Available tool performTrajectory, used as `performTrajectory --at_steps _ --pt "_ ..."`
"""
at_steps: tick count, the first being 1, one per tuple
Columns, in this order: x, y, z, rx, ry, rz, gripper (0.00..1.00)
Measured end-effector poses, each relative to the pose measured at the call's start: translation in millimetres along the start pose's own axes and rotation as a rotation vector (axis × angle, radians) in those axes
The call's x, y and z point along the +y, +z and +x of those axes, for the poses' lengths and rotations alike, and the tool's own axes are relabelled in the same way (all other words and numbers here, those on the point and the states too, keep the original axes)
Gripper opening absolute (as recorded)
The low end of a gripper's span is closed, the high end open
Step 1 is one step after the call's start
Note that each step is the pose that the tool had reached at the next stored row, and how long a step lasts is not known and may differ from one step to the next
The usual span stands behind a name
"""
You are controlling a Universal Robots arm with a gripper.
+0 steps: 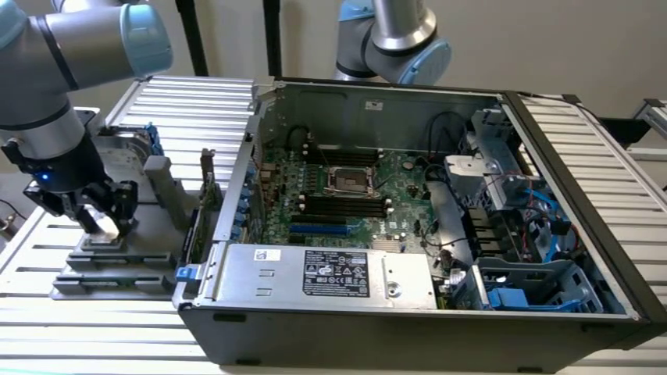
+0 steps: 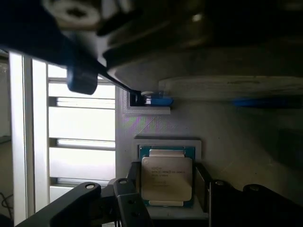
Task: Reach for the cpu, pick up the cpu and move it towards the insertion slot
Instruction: 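Pick up the cpu and move it towards the insertion slot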
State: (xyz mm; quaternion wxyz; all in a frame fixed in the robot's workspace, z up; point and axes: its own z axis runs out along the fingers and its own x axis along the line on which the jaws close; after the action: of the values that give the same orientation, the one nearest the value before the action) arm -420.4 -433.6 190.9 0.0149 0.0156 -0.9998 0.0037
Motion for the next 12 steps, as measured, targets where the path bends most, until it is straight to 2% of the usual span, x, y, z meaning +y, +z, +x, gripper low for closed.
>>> performTrajectory --at_steps 4,12 --pt "0.0 -10.6 0.2 0.0001 0.000 0.0000 0.55" --pt "-0.4 -46.1 -2.1 0.0000 0.000 0.0000 0.55"
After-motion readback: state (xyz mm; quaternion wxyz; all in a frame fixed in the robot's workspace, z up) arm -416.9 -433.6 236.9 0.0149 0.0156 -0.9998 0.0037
